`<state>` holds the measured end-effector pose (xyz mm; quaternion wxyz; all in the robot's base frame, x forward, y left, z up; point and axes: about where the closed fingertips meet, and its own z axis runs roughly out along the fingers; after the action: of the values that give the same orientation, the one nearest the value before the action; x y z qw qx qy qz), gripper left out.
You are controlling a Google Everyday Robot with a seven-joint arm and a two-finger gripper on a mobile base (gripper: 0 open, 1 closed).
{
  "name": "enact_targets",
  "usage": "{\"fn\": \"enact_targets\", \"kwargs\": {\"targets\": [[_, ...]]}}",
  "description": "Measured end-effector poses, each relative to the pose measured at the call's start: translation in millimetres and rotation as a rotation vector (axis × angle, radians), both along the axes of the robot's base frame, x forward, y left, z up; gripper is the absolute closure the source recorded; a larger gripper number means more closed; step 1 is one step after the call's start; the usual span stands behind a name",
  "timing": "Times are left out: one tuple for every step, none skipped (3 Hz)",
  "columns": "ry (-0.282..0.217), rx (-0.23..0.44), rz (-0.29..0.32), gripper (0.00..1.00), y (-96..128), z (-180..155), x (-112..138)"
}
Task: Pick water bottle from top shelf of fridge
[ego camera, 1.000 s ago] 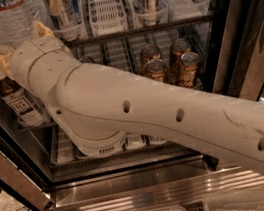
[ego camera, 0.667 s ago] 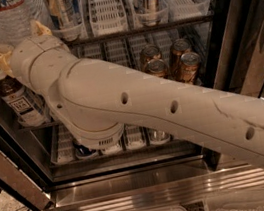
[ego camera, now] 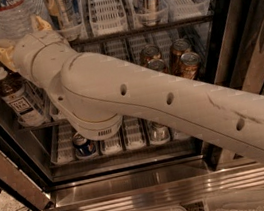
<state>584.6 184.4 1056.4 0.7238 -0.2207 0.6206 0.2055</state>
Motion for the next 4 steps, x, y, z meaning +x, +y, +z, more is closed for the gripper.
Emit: {"fn": "enact_targets", "kwargs": {"targets": [[-0.016,-0.005,-0.017,0.25,-6.8,8.1,24.2],[-0.015,-0.007,-0.006,0.26,-3.1,9.8,32.5],[-0.004,-0.015,0.026,0.37,6.5,6.7,36.6],[-0.002,-0.015,0.028,0.54,6.9,6.2,36.6]]}}
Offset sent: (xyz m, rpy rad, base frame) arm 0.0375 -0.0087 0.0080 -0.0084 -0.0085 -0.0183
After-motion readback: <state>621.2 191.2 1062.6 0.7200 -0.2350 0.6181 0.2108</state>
